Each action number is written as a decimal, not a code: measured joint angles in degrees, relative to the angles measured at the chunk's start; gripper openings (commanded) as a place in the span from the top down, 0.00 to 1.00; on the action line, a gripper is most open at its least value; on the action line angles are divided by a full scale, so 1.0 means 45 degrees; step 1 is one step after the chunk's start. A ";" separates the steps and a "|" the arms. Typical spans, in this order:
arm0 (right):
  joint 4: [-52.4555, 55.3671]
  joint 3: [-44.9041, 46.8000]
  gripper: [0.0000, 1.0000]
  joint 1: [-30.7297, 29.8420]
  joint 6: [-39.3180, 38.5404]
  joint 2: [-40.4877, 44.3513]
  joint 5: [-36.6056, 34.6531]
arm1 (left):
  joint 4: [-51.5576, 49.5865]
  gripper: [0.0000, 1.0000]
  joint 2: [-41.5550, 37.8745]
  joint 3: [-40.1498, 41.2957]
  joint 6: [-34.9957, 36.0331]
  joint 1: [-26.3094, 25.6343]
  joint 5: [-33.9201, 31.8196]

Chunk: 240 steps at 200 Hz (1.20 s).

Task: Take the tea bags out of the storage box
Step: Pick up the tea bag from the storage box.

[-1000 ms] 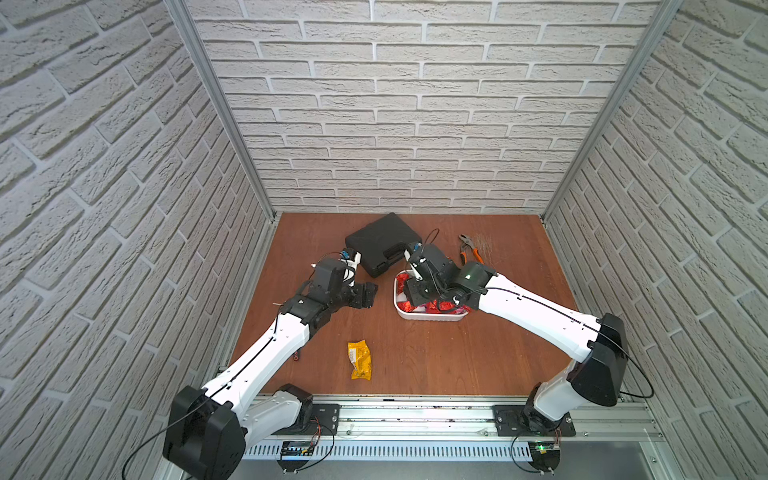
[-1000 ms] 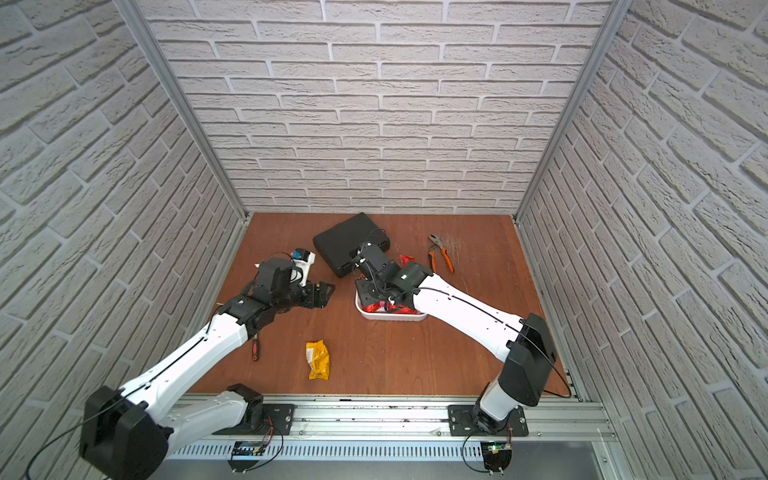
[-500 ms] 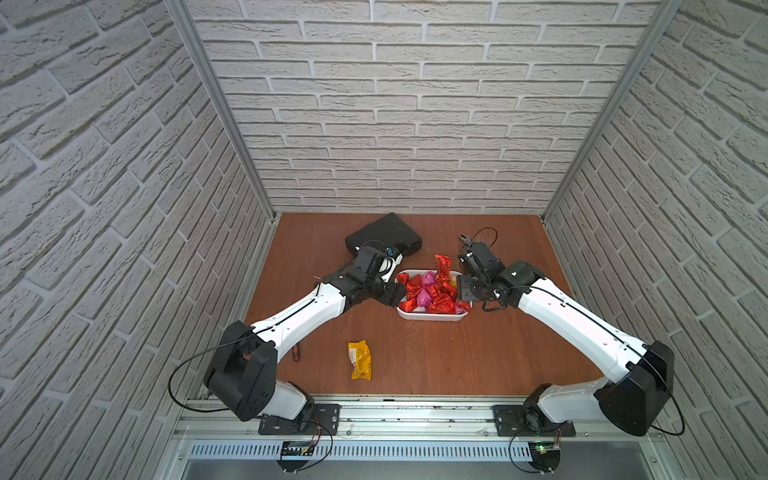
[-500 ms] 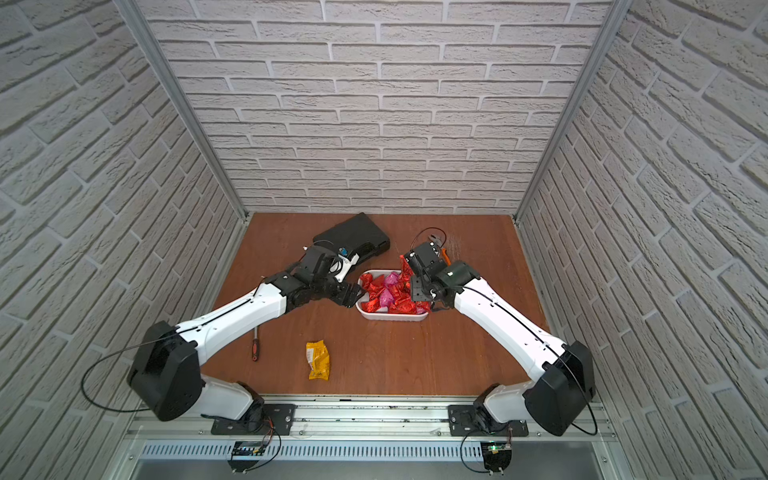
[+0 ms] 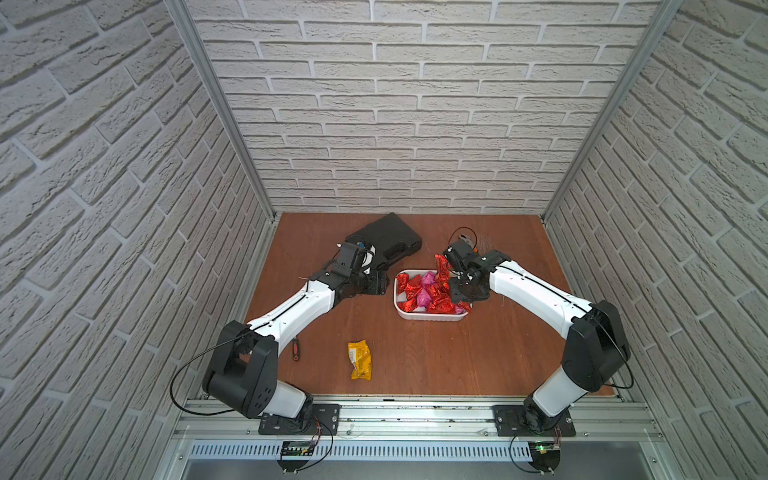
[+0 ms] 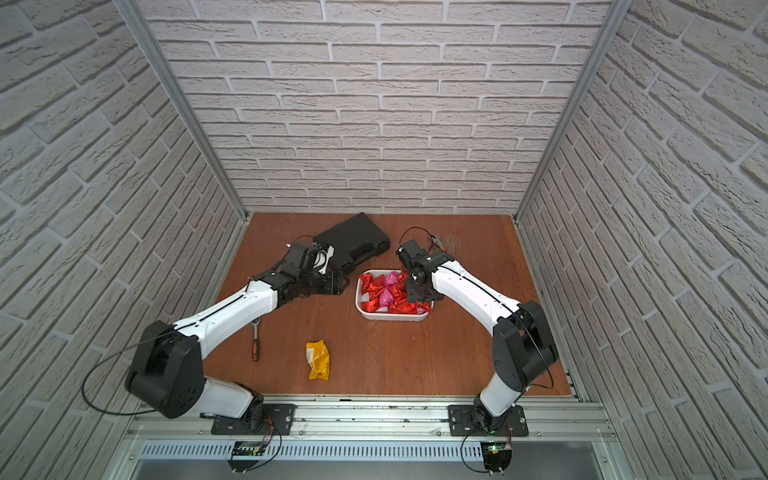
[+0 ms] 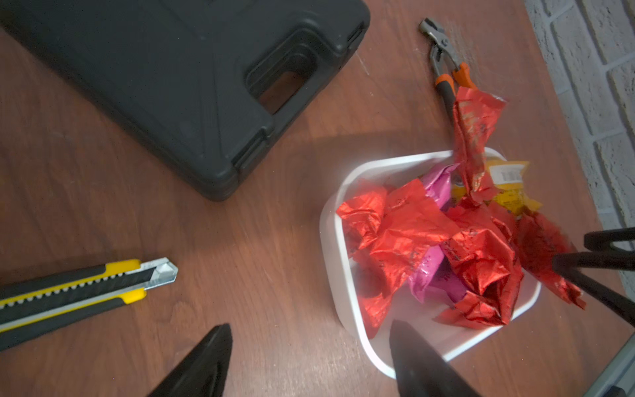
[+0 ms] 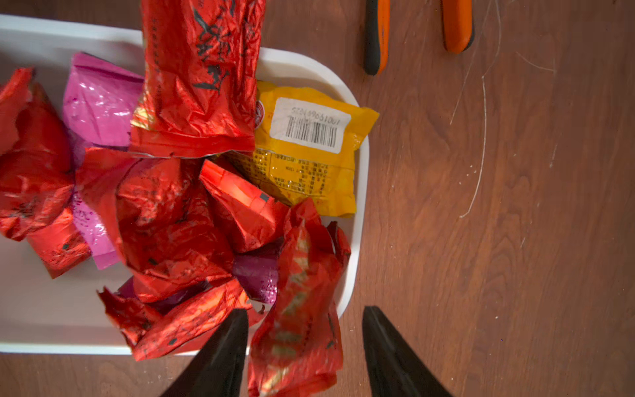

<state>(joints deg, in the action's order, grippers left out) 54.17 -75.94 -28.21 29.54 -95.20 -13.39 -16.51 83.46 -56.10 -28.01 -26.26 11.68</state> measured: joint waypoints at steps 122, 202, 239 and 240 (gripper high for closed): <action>0.0063 0.0010 0.87 0.0136 0.0058 -0.0219 0.0155 | 0.0359 0.29 0.1588 -0.0010 -0.0928 -0.0024 0.1472; 0.0797 0.0112 0.92 0.0136 0.0379 0.1690 0.0194 | 0.0583 0.30 0.1409 0.0000 -0.0928 -0.0029 0.1277; 0.0534 0.0709 0.94 -0.0199 0.0398 0.3429 0.1370 | 0.1103 0.29 0.0194 0.0384 -0.0918 -0.0024 0.0554; 0.0505 0.0733 0.94 -0.0219 0.0398 0.3463 0.1404 | 0.1112 0.29 0.0165 0.0398 -0.0918 -0.0024 0.0534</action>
<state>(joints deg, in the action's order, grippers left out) 56.45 -72.64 -29.19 31.33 -79.61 -7.07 -11.51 84.20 -54.30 -32.14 -26.37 14.09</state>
